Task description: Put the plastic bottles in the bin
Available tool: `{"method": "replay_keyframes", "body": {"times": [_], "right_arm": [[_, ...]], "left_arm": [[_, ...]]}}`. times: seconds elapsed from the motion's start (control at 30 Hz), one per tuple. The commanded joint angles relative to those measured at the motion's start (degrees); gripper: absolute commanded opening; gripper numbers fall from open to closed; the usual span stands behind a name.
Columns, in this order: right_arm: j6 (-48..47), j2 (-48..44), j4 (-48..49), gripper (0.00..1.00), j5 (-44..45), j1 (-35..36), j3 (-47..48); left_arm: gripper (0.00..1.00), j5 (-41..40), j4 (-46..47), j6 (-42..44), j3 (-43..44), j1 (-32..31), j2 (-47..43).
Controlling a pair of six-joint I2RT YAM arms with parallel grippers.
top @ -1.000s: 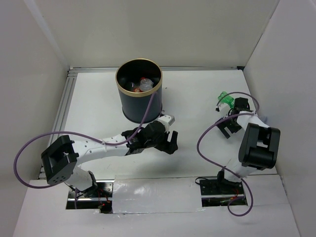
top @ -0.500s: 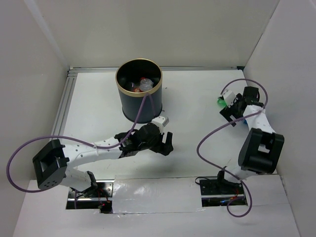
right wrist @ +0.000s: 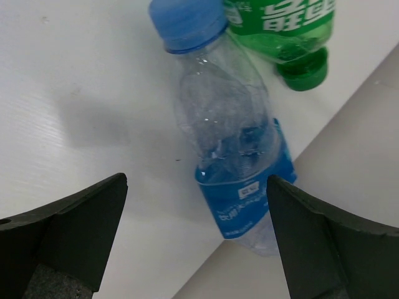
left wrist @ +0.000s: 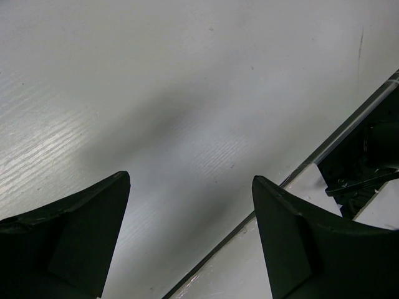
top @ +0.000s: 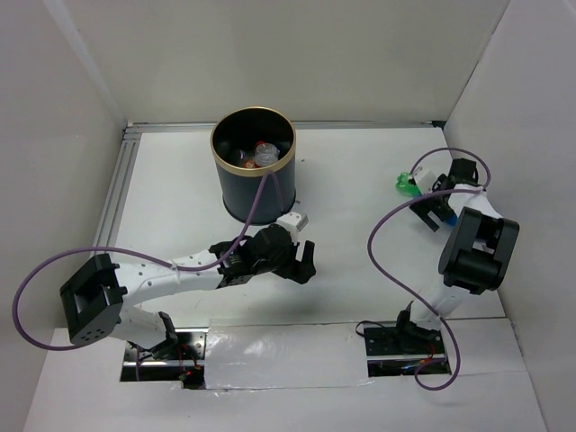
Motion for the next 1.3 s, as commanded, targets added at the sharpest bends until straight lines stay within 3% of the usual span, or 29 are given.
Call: {"method": "replay_keyframes", "body": {"times": [0.0,0.33,0.4,0.5,0.6,0.67,0.8,0.93,0.97,1.0,1.03,1.1,1.13,1.17,1.2,1.23,1.27], "right_arm": [[-3.33,-1.30,2.68,0.99,1.14,-0.53,2.39],[-4.66,10.28,6.46,0.99,5.19,-4.91,5.55],[-4.66,11.62,4.62,0.95,3.10,-4.92,6.78],[-5.36,12.15,-0.82,0.79,0.02,-4.92,8.10],[-12.96,10.57,-12.57,0.45,-7.44,-5.45,8.89],[-18.17,7.16,-24.31,0.34,-14.47,-5.45,9.59],[-37.21,-2.16,-45.27,0.29,-27.74,-5.45,10.99],[-34.54,-11.48,-48.21,0.26,-39.60,-0.19,18.19],[-31.76,-13.32,-44.47,0.26,-42.07,6.00,21.25],[-31.73,-13.34,-44.43,0.25,-42.09,6.07,21.28],[-25.03,-13.34,-41.73,0.25,-44.88,7.98,24.76],[-15.35,-13.34,-26.83,0.25,-48.31,11.68,26.99],[-2.77,-13.34,-19.72,0.25,-49.72,12.74,27.00],[3.62,-14.12,-12.25,0.25,-50.52,15.70,27.61],[9.69,-14.13,1.66,0.25,-50.01,17.65,27.61],[20.28,-14.13,7.89,0.25,-48.96,19.76,27.61],[23.69,-14.13,12.21,0.25,-47.47,21.95,30.22]], "left_arm": [[0.92,-0.12,2.40,-0.81,1.16,0.13,0.19],[0.92,0.94,2.41,-0.28,3.43,0.13,2.56],[0.92,0.94,2.41,-0.28,3.44,0.13,2.56],[0.92,0.41,2.41,-0.28,2.92,0.13,1.95],[0.92,-0.12,2.41,-0.81,1.25,0.13,1.07],[0.92,-0.81,2.41,-1.33,0.46,0.13,-0.68],[0.92,-0.82,2.41,-1.86,-2.09,0.13,-2.09],[0.92,-0.82,2.41,-2.38,-3.42,0.13,-3.24],[0.92,-0.82,2.41,-2.39,-5.07,0.65,-4.54],[0.92,-0.82,2.41,-2.39,-5.09,0.66,-4.56],[0.92,-0.82,2.41,-2.39,-5.09,0.66,-4.56],[0.92,-1.44,2.41,-2.39,-7.01,0.66,-5.96],[0.92,-1.96,2.93,-2.91,-7.02,0.66,-7.09],[0.92,-1.96,2.93,-2.91,-7.80,0.66,-7.80],[0.92,-2.49,2.93,-2.91,-8.77,0.66,-8.42],[0.92,-3.10,2.93,-3.52,-9.30,0.66,-9.21],[0.92,-3.11,2.93,-3.53,-9.91,0.66,-10.87]]}}
